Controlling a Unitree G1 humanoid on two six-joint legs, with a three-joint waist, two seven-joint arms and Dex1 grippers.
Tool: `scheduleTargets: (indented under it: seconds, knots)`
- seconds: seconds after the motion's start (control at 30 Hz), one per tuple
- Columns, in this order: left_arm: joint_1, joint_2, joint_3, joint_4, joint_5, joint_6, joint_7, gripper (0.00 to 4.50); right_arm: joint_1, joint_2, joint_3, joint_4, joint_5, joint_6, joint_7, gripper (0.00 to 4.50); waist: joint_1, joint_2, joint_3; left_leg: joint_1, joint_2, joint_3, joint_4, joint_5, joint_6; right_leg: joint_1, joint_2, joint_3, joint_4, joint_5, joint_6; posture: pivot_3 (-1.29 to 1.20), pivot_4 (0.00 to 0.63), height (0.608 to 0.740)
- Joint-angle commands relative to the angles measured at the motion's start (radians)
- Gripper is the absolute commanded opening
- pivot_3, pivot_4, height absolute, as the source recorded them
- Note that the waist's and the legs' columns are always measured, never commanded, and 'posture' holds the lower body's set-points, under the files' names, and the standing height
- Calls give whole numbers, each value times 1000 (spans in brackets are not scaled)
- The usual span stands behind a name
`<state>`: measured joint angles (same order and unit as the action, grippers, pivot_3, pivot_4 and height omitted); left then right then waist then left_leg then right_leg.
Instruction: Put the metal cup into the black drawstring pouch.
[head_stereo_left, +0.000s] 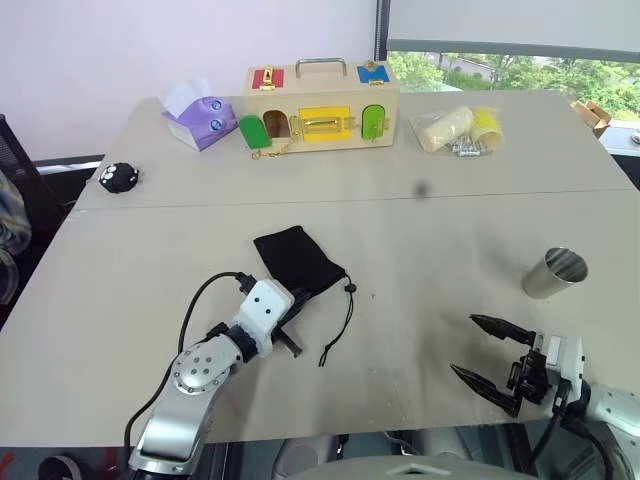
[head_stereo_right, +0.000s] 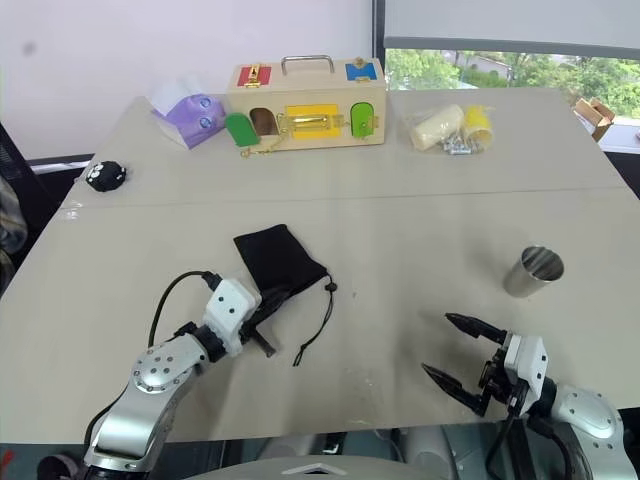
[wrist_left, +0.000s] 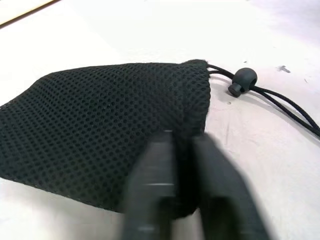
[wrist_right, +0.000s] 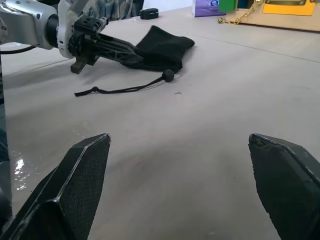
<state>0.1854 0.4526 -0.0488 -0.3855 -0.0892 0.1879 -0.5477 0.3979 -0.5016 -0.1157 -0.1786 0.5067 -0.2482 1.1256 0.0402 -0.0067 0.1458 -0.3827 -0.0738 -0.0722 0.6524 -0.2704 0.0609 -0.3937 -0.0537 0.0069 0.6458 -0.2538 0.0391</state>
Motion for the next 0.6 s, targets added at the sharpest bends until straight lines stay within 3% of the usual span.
scheduleTargets:
  seconds: [0.03, 0.33, 0.47, 0.6]
  knots:
    - [-16, -26, 28, -24, -54, 13, 12, 45, -12, -1, -26, -34, 15, -18, -16, 4500, 0, 0, 0, 0, 0, 0, 0, 0, 0, 0, 0, 0, 0, 0, 0, 0, 150, 740]
    - [-159, -129, 143, -80, -337, 255, 64, 45, -205, -83, -119, -128, 27, 92, -156, 4500, -2, 0, 0, 0, 0, 0, 2, 0, 0, 0, 1, 0, 2, 0, 0, 0, 150, 740]
    - [-253, -171, 219, -77, -513, 378, 107, 45, -297, -200, -162, -131, -37, 236, -243, 4500, 1, -1, 0, -1, 0, 0, 3, 3, -5, 0, 1, -1, 3, 0, 0, 0, 150, 740]
    - [-296, -183, 278, -69, -643, 446, 129, 45, -321, -291, -176, -100, -121, 261, -250, 4500, -1, -1, 0, -1, -1, 0, 3, 3, -6, 0, 1, -1, 5, 0, 0, 0, 150, 740]
